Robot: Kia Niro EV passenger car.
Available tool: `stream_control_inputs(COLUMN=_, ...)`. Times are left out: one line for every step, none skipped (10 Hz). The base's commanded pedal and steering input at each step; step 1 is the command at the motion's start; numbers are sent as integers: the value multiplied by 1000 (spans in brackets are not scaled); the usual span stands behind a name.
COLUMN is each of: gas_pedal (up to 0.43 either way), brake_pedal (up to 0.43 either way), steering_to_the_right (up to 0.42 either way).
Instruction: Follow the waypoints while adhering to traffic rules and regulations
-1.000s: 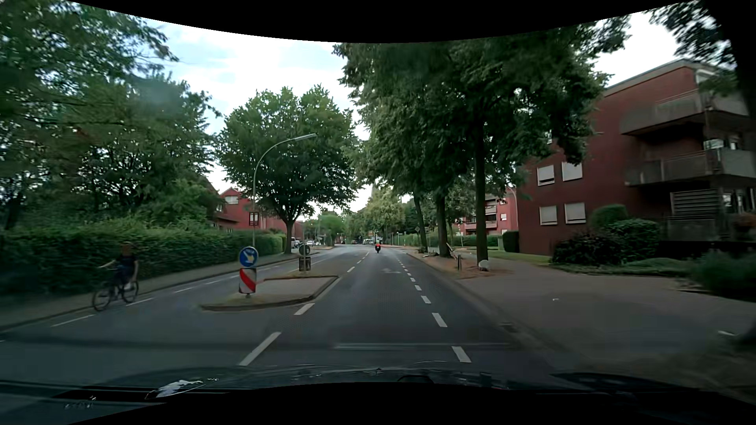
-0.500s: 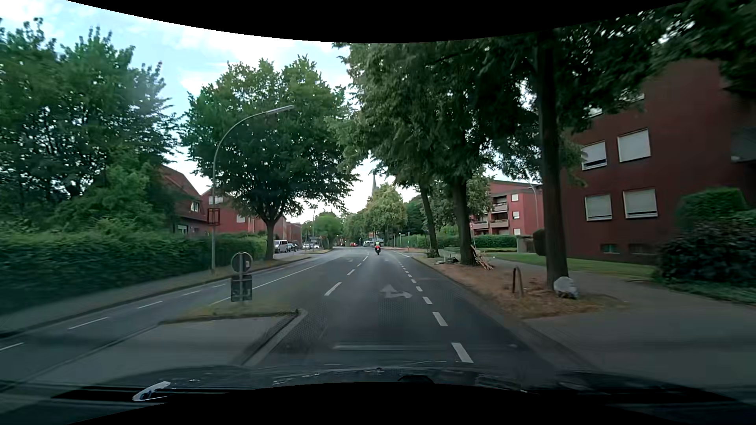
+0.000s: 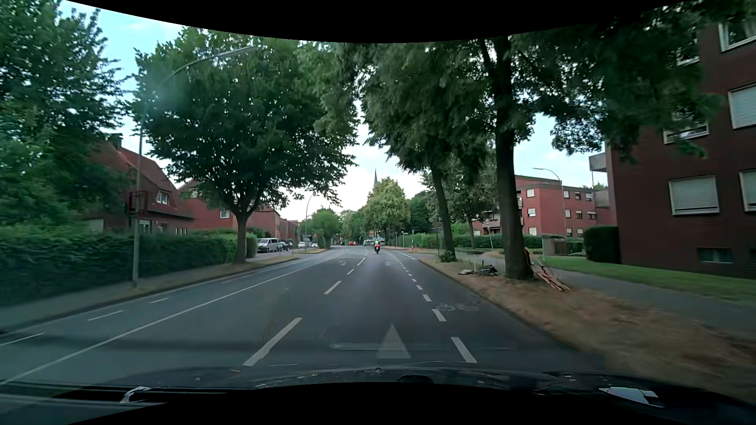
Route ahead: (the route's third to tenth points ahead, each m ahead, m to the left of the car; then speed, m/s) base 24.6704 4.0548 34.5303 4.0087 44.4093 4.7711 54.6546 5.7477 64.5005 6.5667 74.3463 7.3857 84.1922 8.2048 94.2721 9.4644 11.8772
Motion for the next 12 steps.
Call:
stream_control_inputs(gas_pedal=169, brake_pedal=0, steering_to_the_right=-5)
stream_control_inputs(gas_pedal=169, brake_pedal=0, steering_to_the_right=-4)
stream_control_inputs(gas_pedal=169, brake_pedal=0, steering_to_the_right=-4)
stream_control_inputs(gas_pedal=169, brake_pedal=0, steering_to_the_right=-4)
stream_control_inputs(gas_pedal=169, brake_pedal=0, steering_to_the_right=-5)
stream_control_inputs(gas_pedal=169, brake_pedal=0, steering_to_the_right=-4)
stream_control_inputs(gas_pedal=169, brake_pedal=0, steering_to_the_right=-3)
stream_control_inputs(gas_pedal=169, brake_pedal=0, steering_to_the_right=-4)
stream_control_inputs(gas_pedal=169, brake_pedal=0, steering_to_the_right=-3)
stream_control_inputs(gas_pedal=169, brake_pedal=0, steering_to_the_right=-3)
stream_control_inputs(gas_pedal=169, brake_pedal=0, steering_to_the_right=-3)
stream_control_inputs(gas_pedal=169, brake_pedal=0, steering_to_the_right=-4)
